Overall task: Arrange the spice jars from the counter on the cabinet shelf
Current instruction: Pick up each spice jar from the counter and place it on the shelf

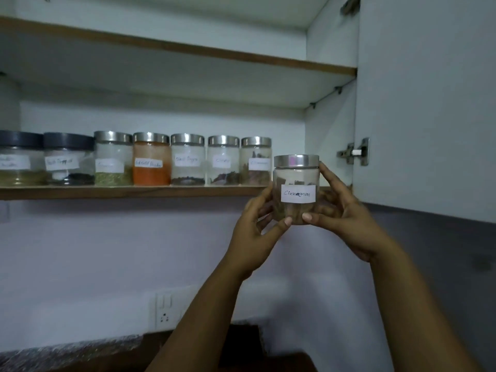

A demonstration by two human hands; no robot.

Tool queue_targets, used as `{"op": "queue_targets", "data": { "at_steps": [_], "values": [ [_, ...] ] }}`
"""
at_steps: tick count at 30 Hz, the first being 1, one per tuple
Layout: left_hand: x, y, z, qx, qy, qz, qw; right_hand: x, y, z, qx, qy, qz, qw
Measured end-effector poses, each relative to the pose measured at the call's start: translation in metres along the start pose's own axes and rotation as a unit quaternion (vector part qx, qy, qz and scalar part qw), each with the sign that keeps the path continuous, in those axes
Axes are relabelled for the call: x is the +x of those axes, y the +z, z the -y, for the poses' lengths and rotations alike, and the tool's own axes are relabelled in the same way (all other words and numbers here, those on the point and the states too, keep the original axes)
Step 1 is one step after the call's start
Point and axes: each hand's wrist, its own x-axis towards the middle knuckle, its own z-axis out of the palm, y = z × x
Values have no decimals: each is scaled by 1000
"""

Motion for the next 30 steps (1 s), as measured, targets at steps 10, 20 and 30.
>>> {"op": "queue_targets", "data": {
  "at_steps": [10, 20, 30],
  "values": [
    [98, 37, 12, 69, 25, -20, 997, 93, -73, -13, -64, -9, 58, 996],
    [125, 54, 39, 402, 71, -126, 904, 140, -75, -30, -213, 58, 113, 969],
    [112, 53, 76, 529, 260, -250, 768, 169, -70, -41, -203, 150, 138, 958]
  ]
}}
